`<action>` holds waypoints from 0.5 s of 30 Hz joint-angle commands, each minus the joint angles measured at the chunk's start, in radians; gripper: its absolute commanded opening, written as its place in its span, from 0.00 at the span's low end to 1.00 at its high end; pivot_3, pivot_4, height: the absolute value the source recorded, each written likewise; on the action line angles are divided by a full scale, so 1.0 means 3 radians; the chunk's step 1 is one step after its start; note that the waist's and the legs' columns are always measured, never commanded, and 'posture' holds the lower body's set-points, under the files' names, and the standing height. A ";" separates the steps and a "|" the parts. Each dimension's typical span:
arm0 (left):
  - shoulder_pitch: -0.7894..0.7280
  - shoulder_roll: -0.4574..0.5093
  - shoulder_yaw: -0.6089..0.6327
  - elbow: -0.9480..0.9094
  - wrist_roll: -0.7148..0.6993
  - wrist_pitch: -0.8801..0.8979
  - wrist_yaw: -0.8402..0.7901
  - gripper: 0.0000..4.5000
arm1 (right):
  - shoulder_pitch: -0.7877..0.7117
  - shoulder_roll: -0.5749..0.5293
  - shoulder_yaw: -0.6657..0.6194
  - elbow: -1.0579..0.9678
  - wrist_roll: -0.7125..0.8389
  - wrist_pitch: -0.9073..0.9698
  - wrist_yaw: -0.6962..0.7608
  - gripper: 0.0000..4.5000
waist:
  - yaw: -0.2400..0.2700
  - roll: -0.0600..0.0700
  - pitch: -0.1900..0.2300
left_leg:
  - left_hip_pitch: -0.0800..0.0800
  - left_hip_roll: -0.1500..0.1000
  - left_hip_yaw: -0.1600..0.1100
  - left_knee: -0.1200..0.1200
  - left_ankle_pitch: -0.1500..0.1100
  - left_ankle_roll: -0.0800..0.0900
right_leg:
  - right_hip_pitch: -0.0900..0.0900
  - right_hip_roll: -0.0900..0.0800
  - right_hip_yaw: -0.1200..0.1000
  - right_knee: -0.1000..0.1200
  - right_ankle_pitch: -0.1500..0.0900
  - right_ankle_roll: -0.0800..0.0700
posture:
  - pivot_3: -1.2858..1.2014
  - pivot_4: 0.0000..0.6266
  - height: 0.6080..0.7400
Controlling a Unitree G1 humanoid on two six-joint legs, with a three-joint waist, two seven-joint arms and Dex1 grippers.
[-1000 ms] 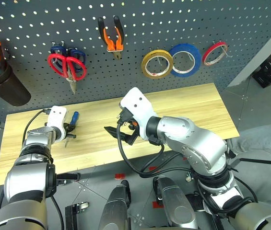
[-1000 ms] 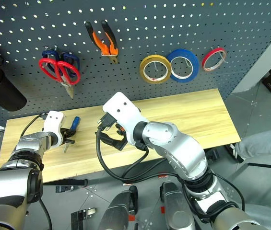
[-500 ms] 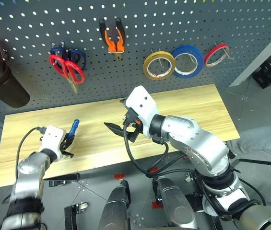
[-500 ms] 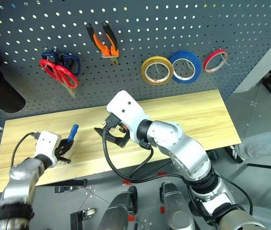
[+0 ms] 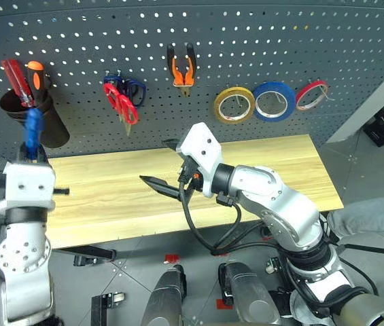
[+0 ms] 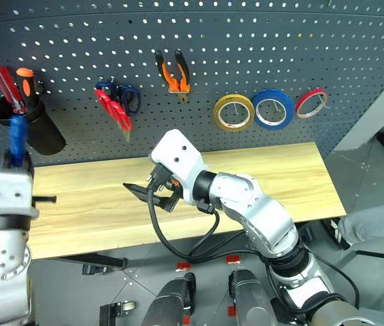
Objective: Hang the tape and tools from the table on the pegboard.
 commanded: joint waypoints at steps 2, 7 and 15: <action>-0.0553 0.0276 0.0200 0.0152 -0.0124 0.0068 0.0080 0.10 | -0.0233 0.0240 -0.0165 -0.0014 0.0083 0.0016 -0.0122 1.00 | -0.0003 0.0000 -0.0010 | 0.0000 0.0000 0.0002 0.0003 0.0000 0.0000 | 0.0001 0.0001 0.0002 0.0001 0.0003 0.0002 | 0.43 0.31 1.00; -0.1125 0.0546 0.0121 0.0934 -0.0185 -0.0299 0.0126 0.10 | -0.0384 0.0367 -0.0228 0.0045 0.0067 0.0021 -0.0174 1.00 | -0.0012 0.0002 -0.0049 | 0.0000 0.0000 0.0004 0.0005 0.0004 -0.0007 | -0.0001 0.0002 0.0005 0.0000 0.0004 0.0002 | 0.43 0.29 1.00; -0.2062 0.0698 -0.0143 0.2550 -0.0161 -0.1180 0.0347 0.10 | -0.0430 0.0384 -0.0188 0.0092 0.0031 -0.0017 -0.0183 1.00 | -0.0003 -0.0009 -0.0065 | -0.0001 -0.0002 0.0001 0.0007 0.0009 -0.0014 | -0.0002 0.0001 0.0003 0.0000 0.0005 0.0002 | 0.42 0.29 1.00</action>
